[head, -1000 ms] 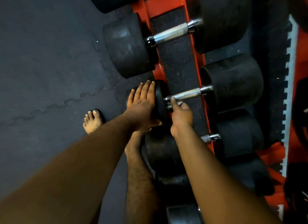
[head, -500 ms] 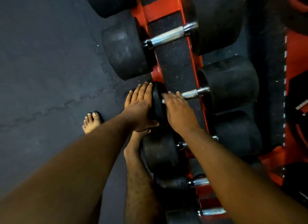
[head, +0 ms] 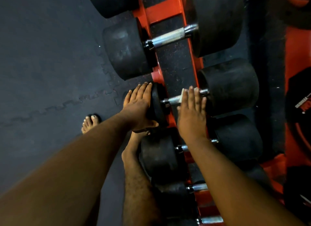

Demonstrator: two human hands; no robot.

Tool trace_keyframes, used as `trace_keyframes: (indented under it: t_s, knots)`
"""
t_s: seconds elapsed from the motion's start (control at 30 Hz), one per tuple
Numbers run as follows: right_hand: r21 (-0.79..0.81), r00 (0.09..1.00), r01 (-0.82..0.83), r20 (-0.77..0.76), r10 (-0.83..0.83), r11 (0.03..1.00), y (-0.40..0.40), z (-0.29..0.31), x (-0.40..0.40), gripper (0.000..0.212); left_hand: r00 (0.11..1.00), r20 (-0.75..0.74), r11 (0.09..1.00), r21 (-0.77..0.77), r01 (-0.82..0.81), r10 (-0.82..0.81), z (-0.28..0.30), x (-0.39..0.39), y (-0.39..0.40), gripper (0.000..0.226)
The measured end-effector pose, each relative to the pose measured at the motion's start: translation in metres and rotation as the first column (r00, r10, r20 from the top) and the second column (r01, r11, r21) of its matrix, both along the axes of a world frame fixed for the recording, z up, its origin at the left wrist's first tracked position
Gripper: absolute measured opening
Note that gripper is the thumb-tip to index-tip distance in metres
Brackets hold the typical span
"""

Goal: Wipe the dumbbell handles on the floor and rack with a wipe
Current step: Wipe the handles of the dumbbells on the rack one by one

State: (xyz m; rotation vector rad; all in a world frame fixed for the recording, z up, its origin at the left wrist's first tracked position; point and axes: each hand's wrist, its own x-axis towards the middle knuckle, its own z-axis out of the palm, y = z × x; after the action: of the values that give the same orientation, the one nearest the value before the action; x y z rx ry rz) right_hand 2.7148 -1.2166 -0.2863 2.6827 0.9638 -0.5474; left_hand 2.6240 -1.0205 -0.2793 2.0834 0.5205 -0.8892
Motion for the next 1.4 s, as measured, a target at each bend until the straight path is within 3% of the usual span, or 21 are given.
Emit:
trace_keyframes:
  t_s: [0.13,0.3,0.43,0.5,0.67,0.87,1.0,1.13,1.23,1.33,1.4]
  knots:
    - [-0.003,0.96,-0.266,-0.09,0.265,0.964,0.004,-0.005,-0.005,0.069,1.0,0.009,1.0,0.006,0.001,-0.001,-0.001,-0.001,0.0,0.143]
    - [-0.029,0.998,-0.063,0.024,0.063,0.998,-0.001,-0.006,0.011,0.063,1.0,0.018,1.0,-0.004,0.001,0.0,-0.002,-0.002,0.001,0.143]
    - [0.031,0.924,-0.374,-0.068,0.376,0.927,0.009,-0.015,-0.01,0.065,1.0,0.022,1.0,-0.011,-0.02,0.02,-0.001,-0.002,0.001,0.142]
    - [-0.003,0.895,-0.445,-0.045,0.445,0.895,0.006,-0.012,0.003,0.068,0.999,0.023,1.0,-0.013,-0.029,0.029,-0.001,-0.002,0.0,0.142]
    - [-0.023,0.98,-0.195,0.037,0.195,0.981,-0.011,-0.004,0.012,0.071,0.999,0.032,0.999,-0.023,-0.04,0.04,0.0,-0.003,0.001,0.14]
    - [0.021,0.863,-0.493,-0.119,0.492,0.87,0.003,0.0,0.003,0.067,0.999,0.045,1.0,0.023,-0.02,0.019,0.003,-0.005,-0.002,0.141]
    - [-0.038,0.82,-0.572,-0.059,0.57,0.819,-0.025,0.006,0.016,0.072,0.999,0.042,0.999,0.033,-0.006,0.004,0.001,-0.004,-0.003,0.142]
    - [-0.024,0.827,-0.561,0.025,0.562,0.827,-0.02,-0.007,0.002,0.053,0.998,0.056,0.997,0.076,-0.029,0.024,0.0,-0.003,-0.008,0.143]
    - [0.044,0.852,-0.522,0.076,0.518,0.852,-0.019,-0.014,-0.002,0.062,0.998,0.066,0.996,0.09,-0.028,0.022,-0.002,-0.004,-0.007,0.143]
    - [-0.065,0.832,-0.541,0.106,0.545,0.838,-0.021,-0.017,0.001,0.072,0.997,0.078,0.994,0.105,-0.022,0.014,-0.004,-0.005,-0.007,0.144]
    - [-0.102,0.891,-0.412,0.161,0.424,0.905,-0.021,-0.018,0.009,0.075,0.995,0.095,0.994,0.109,-0.019,0.009,-0.005,-0.005,-0.007,0.143]
